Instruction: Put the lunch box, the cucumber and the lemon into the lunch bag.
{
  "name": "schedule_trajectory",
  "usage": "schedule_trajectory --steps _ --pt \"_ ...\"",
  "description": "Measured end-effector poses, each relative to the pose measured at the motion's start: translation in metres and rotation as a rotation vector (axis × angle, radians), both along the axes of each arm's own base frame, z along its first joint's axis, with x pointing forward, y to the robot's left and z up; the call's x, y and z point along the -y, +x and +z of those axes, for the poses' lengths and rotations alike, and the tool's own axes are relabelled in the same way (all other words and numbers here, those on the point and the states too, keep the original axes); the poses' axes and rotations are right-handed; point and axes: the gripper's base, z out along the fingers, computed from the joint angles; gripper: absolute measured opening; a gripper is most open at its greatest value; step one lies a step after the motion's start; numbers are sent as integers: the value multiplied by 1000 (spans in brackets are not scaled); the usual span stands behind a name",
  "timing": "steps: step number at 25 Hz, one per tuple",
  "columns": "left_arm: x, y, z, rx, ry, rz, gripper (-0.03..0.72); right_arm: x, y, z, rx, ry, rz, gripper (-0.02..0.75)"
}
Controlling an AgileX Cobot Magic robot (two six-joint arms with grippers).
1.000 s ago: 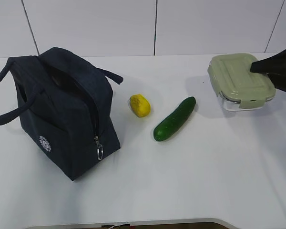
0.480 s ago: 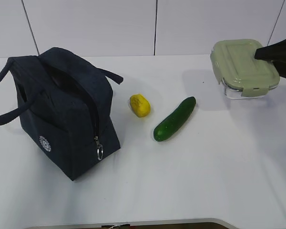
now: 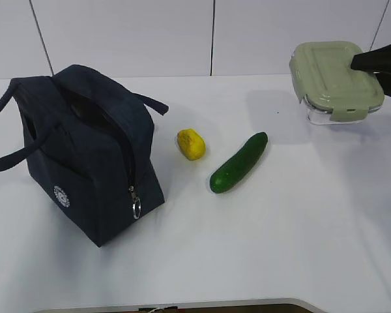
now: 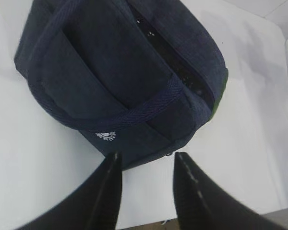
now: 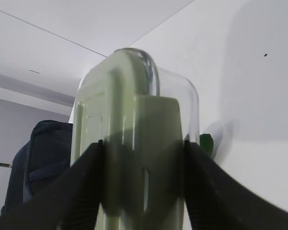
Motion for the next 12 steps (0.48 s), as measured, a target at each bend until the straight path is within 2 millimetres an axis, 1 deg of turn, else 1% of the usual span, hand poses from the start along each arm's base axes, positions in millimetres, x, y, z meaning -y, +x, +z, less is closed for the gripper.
schedule_trajectory --steps 2,4,7,9,12 --pt "2 6 -4 -25 -19 -8 281 0 0 1 -1 2 -2 377" --pt "3 13 -7 -48 -32 -16 336 1 1 3 3 4 -4 377" --pt "5 24 -3 -57 -72 -13 434 1 2 4 7 2 -4 377" --pt "6 33 -2 -64 -102 -2 457 1 3 5 10 3 -3 377" --pt "8 48 -4 -90 -134 12 468 1 3 7 11 4 -4 377"
